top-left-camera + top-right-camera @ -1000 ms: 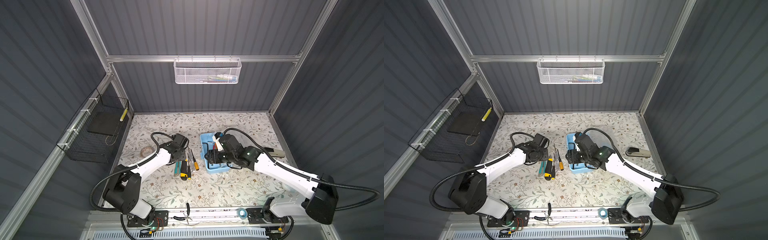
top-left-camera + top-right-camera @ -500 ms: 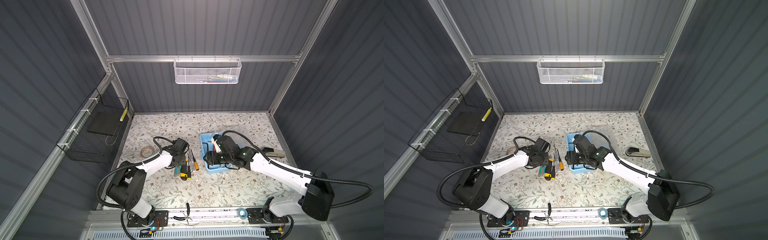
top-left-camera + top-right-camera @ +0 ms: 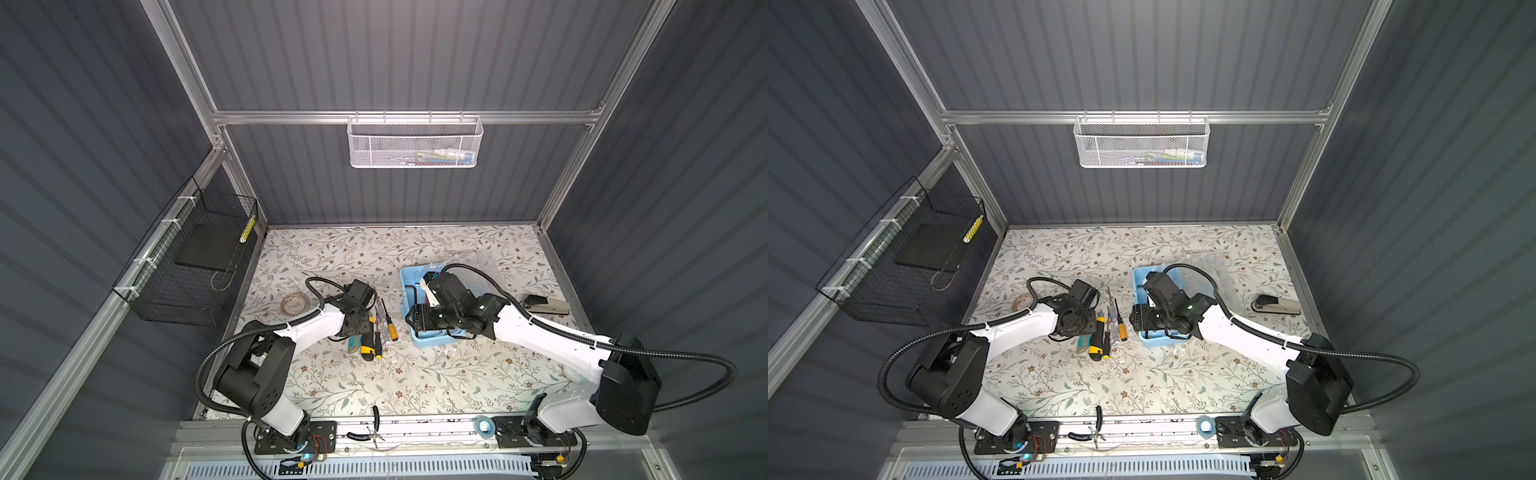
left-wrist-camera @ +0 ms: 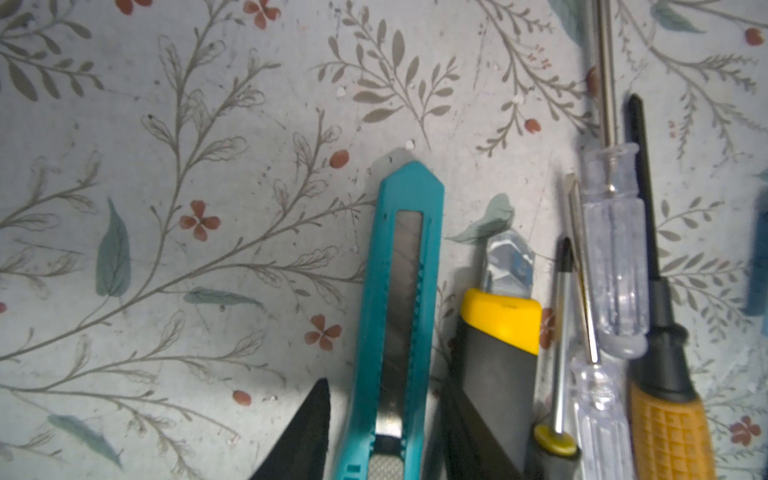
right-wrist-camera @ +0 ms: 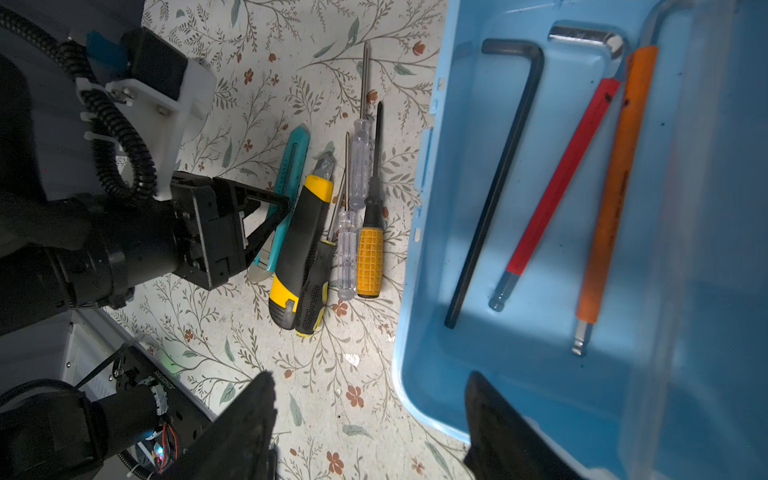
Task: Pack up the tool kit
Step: 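Move the left gripper back to the tools and grasp the teal utility knife, then carry the teal utility knife with the left gripper into the blue box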
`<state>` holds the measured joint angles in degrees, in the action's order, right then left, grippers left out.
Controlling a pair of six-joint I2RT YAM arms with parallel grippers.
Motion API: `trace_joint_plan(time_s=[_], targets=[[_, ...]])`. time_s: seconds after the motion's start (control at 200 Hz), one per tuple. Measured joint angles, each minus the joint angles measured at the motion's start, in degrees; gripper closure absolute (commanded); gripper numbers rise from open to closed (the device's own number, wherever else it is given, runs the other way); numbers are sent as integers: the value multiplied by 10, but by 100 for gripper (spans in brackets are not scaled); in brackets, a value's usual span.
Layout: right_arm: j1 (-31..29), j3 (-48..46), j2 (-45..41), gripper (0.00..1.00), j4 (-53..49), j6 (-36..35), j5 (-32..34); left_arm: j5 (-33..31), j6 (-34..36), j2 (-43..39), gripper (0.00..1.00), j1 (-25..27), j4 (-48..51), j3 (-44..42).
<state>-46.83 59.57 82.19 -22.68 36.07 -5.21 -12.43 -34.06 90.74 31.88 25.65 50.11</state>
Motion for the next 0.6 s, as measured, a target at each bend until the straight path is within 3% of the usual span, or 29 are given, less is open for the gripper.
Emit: trace_joint_plan(time_s=[0.6], targets=[[3, -3, 6, 27, 17, 6, -8, 2, 0, 27, 62, -1, -20, 0]])
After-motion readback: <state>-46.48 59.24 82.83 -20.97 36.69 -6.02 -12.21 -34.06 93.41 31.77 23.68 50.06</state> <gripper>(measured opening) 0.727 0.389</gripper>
